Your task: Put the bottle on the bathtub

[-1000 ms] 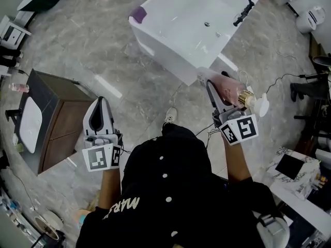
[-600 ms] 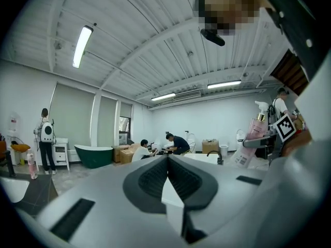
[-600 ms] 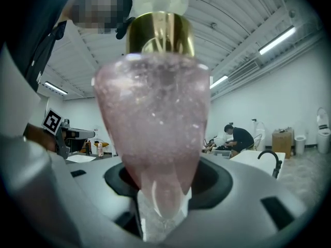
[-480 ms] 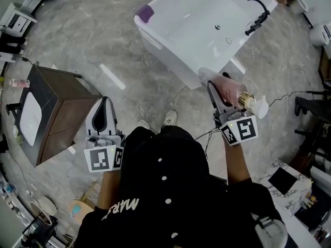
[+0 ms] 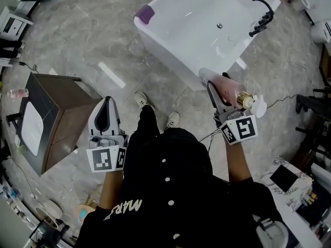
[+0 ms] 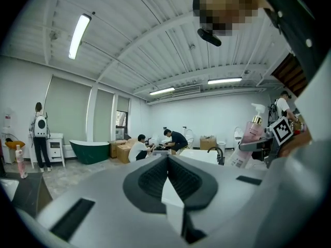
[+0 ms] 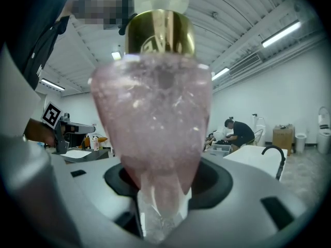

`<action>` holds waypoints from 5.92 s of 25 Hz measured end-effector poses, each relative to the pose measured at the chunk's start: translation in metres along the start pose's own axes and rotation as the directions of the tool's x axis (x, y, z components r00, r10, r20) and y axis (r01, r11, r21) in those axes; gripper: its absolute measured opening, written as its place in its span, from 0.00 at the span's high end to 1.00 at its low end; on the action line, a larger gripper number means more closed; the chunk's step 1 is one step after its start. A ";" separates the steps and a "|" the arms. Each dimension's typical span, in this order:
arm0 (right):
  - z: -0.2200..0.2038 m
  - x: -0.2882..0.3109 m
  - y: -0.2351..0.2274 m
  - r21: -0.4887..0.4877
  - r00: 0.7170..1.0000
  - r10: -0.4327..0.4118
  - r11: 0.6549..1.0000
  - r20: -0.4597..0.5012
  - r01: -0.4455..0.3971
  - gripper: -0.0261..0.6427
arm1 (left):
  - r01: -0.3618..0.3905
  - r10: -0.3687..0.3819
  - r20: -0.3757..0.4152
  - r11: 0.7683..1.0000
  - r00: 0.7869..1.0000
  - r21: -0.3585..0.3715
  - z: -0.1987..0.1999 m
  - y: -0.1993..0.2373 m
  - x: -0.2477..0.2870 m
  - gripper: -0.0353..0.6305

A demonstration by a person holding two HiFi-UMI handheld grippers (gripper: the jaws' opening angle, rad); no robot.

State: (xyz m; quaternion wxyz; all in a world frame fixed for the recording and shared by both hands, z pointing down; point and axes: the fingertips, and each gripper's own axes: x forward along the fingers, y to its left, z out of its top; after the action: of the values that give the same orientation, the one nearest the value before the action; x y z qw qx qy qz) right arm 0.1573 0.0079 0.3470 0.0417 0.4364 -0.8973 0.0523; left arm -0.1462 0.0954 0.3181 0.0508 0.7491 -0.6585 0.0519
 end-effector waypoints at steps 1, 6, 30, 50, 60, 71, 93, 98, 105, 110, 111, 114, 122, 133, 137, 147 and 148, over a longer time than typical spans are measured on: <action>0.001 0.006 0.001 -0.002 1.000 -0.006 1.000 -0.001 0.006 0.62 | 0.011 -0.011 0.006 1.000 1.000 -0.001 0.001 0.005 0.008 0.93; 0.011 0.050 0.000 -0.021 0.999 -0.055 0.998 0.001 0.055 0.62 | 0.074 -0.073 0.039 0.997 0.997 -0.008 0.011 0.038 0.060 0.93; -0.056 0.221 -0.001 -0.057 0.989 -0.107 0.993 -0.106 0.102 0.62 | 0.307 -0.307 -0.019 0.952 0.952 -0.002 0.009 0.129 0.197 0.93; -0.273 0.302 -0.032 -0.026 0.919 0.104 0.992 -0.381 -0.123 0.62 | 0.358 -0.349 -0.275 0.934 0.896 -0.018 -0.061 0.057 0.262 0.93; -0.356 0.323 -0.027 -0.042 0.886 0.155 0.981 -0.436 -0.192 0.62 | 0.300 -0.291 -0.329 0.954 0.898 -0.025 -0.084 0.063 0.270 0.93; -0.372 0.341 -0.018 -0.063 0.874 0.199 0.966 -0.443 -0.251 0.62 | 0.286 -0.284 -0.342 0.957 0.896 -0.044 -0.097 0.060 0.273 0.93; -0.388 0.335 -0.017 0.005 0.864 0.199 0.975 -0.463 -0.222 0.47 | 0.293 -0.298 -0.331 0.954 0.895 -0.065 -0.096 0.067 0.275 0.93; -0.384 0.320 -0.020 -0.014 0.853 0.192 0.974 -0.485 -0.227 0.45 | 0.297 -0.302 -0.314 0.953 0.900 -0.065 -0.091 0.069 0.276 0.93; -0.331 0.262 -0.043 -0.015 0.839 0.130 0.987 -0.528 -0.162 0.49 | 0.342 -0.344 -0.264 0.938 0.901 -0.054 -0.075 0.059 0.283 0.93; -0.226 0.233 -0.063 -0.012 0.917 -0.010 1.000 -0.398 0.006 0.73 | 0.367 -0.371 -0.220 0.928 0.902 -0.060 -0.056 0.058 0.289 0.93; -0.200 0.229 -0.070 -0.006 0.936 -0.040 0.999 -0.351 0.041 0.78 | 0.373 -0.376 -0.207 0.926 0.903 -0.053 -0.053 0.058 0.292 0.93; -0.124 0.224 -0.085 0.023 0.978 -0.099 0.994 -0.185 0.105 0.96 | 0.387 -0.388 -0.164 0.921 0.907 -0.039 -0.043 0.057 0.301 0.93; 0.003 0.208 -0.072 0.172 0.999 -0.033 0.985 0.029 0.028 0.96 | 0.401 -0.401 -0.058 0.916 0.914 -0.009 0.001 0.056 0.307 0.93; 0.077 0.170 -0.088 0.156 0.951 -0.263 0.959 0.164 0.238 0.96 | 0.381 -0.380 0.067 0.925 0.923 0.003 0.042 0.078 0.311 0.93; 0.084 0.155 -0.100 0.119 0.922 -0.360 0.931 0.144 0.345 0.96 | 0.358 -0.357 0.086 0.934 0.930 0.003 0.052 0.093 0.312 0.93; 0.078 0.148 -0.104 0.101 0.881 -0.446 0.895 0.159 0.435 0.96 | 0.311 -0.310 0.102 0.950 0.945 0.006 0.053 0.118 0.305 0.93; 0.077 0.151 -0.102 0.097 0.885 -0.438 0.899 0.156 0.427 0.96 | 0.312 -0.311 0.103 0.950 0.945 0.008 0.054 0.118 0.305 0.93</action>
State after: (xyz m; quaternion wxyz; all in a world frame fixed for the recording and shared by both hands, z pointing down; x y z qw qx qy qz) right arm 0.1426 -0.1824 0.2950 -0.0392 0.6293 -0.7756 0.0304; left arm -0.2234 -0.2270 0.3100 0.0275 0.8451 -0.5338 0.0017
